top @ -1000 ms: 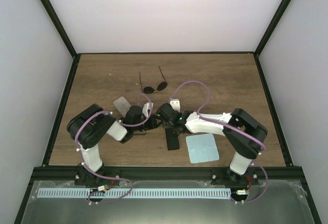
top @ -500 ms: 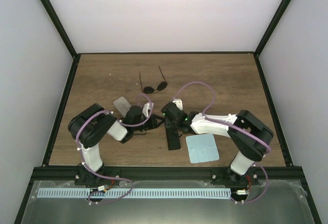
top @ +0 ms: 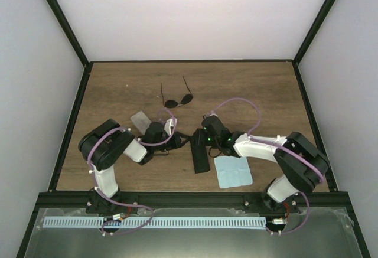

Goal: Organize the sunglasses
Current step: Open the sunglasses case at the center of the board.

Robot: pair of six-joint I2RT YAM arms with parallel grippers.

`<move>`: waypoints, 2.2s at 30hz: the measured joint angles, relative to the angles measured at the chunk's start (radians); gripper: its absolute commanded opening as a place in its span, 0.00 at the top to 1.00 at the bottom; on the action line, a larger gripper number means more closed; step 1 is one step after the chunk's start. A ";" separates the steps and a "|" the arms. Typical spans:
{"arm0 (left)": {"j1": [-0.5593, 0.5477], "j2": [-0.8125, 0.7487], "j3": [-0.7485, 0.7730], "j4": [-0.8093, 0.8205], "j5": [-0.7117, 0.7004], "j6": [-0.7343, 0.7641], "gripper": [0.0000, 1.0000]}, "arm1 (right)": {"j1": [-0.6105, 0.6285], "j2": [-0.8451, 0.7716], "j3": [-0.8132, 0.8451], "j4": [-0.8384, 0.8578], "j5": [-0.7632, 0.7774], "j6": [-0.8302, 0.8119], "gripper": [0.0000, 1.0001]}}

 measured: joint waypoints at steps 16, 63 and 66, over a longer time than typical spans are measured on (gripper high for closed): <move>0.000 0.002 0.012 -0.016 0.007 0.001 0.96 | -0.144 -0.017 -0.142 0.256 -0.292 0.032 0.68; -0.016 -0.046 0.089 -0.217 -0.039 0.035 0.96 | -0.265 0.065 -0.258 0.580 -0.519 0.170 0.69; -0.021 -0.065 0.089 -0.249 -0.055 0.042 0.96 | -0.265 0.058 -0.256 0.565 -0.520 0.161 0.69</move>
